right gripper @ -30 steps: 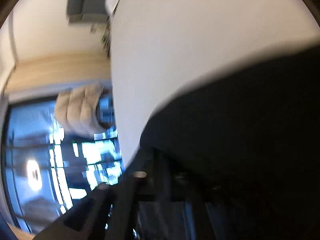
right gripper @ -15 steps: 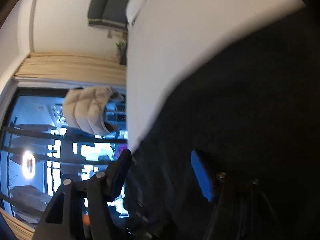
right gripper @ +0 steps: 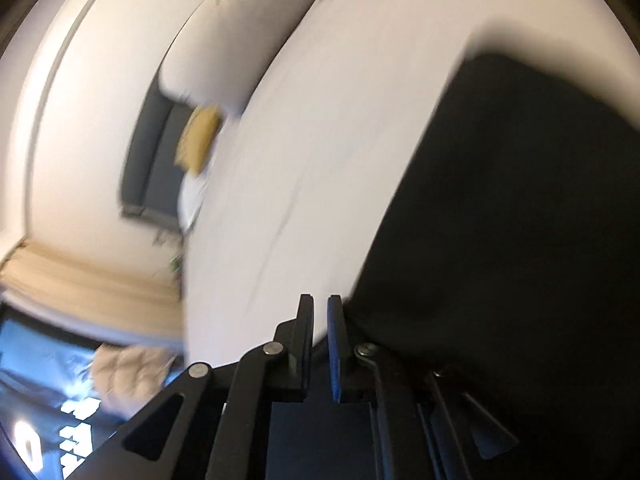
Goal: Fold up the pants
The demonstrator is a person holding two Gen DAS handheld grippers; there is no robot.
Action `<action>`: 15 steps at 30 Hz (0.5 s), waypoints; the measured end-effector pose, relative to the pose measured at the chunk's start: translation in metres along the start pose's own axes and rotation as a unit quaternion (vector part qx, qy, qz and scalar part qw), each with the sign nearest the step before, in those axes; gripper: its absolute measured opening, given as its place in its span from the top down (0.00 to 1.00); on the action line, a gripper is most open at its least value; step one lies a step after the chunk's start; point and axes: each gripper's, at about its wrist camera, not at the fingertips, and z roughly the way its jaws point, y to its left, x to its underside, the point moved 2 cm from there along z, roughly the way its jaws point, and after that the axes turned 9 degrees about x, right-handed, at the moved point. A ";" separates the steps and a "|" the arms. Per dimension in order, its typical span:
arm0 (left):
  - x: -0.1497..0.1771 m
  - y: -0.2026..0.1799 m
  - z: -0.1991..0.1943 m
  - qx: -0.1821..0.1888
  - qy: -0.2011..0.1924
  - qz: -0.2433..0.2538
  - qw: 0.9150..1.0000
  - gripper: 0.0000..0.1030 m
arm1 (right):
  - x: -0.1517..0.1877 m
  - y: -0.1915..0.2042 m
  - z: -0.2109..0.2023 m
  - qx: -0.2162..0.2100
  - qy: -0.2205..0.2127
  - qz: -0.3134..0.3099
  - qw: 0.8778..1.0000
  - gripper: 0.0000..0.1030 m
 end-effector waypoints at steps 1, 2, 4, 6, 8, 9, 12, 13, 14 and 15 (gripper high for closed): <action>0.000 0.000 0.002 -0.001 0.001 0.001 1.000 0.86 | -0.016 -0.002 -0.008 0.037 -0.028 -0.005 0.999 0.89; 0.001 -0.001 0.003 -0.002 0.002 0.000 1.000 0.86 | -0.025 -0.001 -0.013 0.056 -0.043 -0.005 0.998 0.75; 0.000 -0.002 0.004 -0.003 0.003 -0.001 1.000 0.86 | -0.036 0.004 -0.037 0.067 -0.078 0.008 0.995 0.52; 0.000 -0.003 0.005 -0.004 0.002 -0.002 1.000 0.86 | -0.034 0.011 -0.066 0.061 -0.112 0.007 0.992 0.29; -0.001 -0.003 0.006 -0.004 0.003 -0.001 1.000 0.86 | -0.006 0.028 -0.086 0.036 -0.103 -0.015 0.994 0.22; -0.001 -0.003 0.005 -0.003 0.003 0.000 1.000 0.86 | 0.015 0.038 -0.086 0.000 -0.069 -0.029 0.997 0.22; -0.003 -0.003 0.006 -0.002 0.007 0.002 1.000 0.86 | 0.077 0.050 -0.073 -0.061 0.012 -0.034 0.997 0.22; -0.002 -0.003 0.006 -0.003 0.007 0.002 1.000 0.86 | 0.103 0.049 -0.063 -0.065 0.038 -0.035 0.997 0.22; -0.002 -0.002 0.006 -0.003 0.008 0.003 1.000 0.86 | 0.117 0.049 -0.055 -0.058 0.050 -0.034 0.996 0.25; -0.003 -0.003 0.007 -0.004 0.008 0.004 1.000 0.86 | 0.127 0.043 -0.049 -0.049 0.051 -0.035 0.997 0.37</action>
